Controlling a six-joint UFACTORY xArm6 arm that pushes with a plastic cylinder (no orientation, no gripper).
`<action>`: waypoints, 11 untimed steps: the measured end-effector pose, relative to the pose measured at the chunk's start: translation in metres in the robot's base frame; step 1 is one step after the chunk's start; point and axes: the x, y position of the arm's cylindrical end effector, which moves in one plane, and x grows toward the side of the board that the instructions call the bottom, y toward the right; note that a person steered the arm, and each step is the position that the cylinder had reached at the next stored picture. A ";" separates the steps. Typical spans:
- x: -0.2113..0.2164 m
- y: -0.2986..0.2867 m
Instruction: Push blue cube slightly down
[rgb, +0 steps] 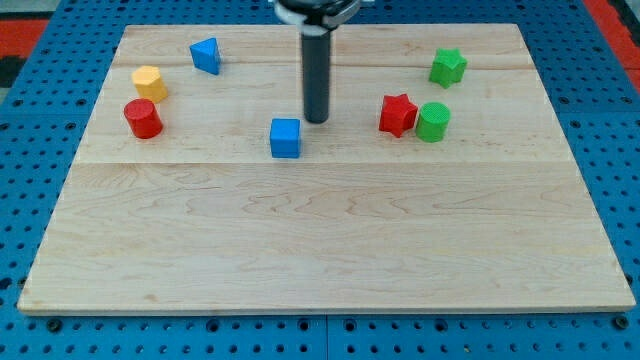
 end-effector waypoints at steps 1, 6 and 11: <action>0.031 -0.005; 0.046 -0.021; 0.046 -0.054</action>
